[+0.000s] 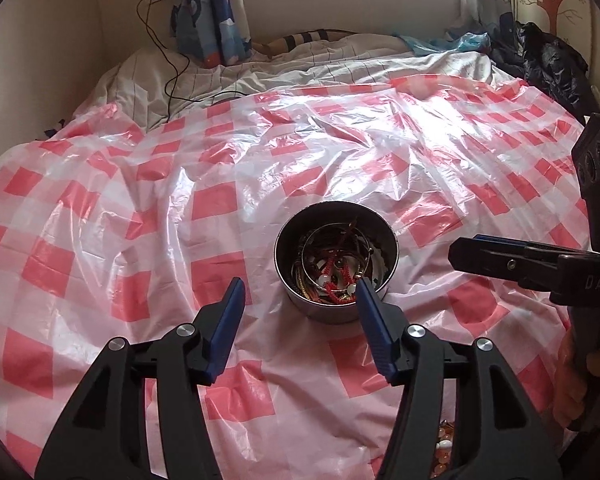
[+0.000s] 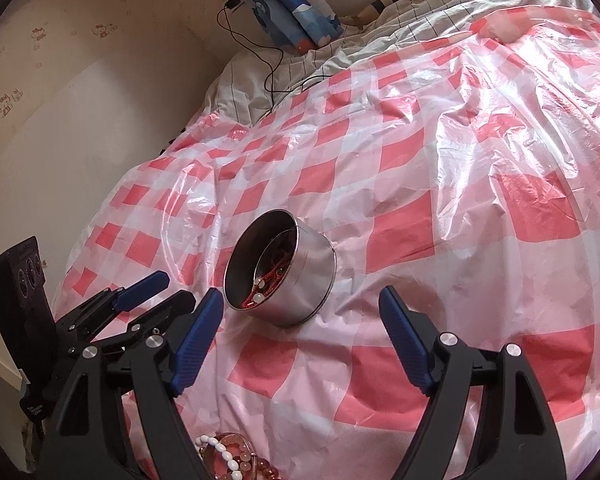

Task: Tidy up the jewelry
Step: 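Lower the red string bracelet into the steel tin and open the left gripper, then grasp the white bead bracelet from the pile with the left gripper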

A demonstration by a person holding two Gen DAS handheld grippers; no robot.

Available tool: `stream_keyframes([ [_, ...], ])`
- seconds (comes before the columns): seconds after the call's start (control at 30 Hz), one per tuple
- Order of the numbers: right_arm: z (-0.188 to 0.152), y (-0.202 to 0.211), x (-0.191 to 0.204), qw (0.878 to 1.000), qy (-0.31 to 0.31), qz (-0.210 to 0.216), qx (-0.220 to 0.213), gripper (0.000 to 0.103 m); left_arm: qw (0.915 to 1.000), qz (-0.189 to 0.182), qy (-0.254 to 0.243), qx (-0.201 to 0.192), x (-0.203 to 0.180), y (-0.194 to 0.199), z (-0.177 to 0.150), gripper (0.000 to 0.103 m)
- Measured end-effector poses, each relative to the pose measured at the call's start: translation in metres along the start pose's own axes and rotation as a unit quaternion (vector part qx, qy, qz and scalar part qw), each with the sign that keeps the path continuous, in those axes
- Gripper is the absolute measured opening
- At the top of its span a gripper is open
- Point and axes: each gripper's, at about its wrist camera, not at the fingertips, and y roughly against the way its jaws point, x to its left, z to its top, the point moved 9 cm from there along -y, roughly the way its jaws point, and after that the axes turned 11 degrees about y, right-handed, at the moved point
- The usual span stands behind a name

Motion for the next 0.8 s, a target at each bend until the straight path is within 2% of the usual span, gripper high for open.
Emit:
stream_keyframes([
  [0.4,-0.004,-0.005,0.001,1.000,0.002,-0.001,0.009,0.077,0.9996,0.014,-0.022,-0.014,0.000,0.007,-0.002,0.058],
  [0.47,-0.005,-0.005,0.001,1.000,0.003,-0.003,0.009,0.083,0.9995,0.014,-0.027,-0.013,-0.001,0.007,-0.004,0.059],
  [0.8,-0.008,-0.011,0.003,1.000,0.015,-0.012,0.018,0.083,0.9986,0.024,-0.045,-0.011,0.002,0.010,-0.015,0.062],
])
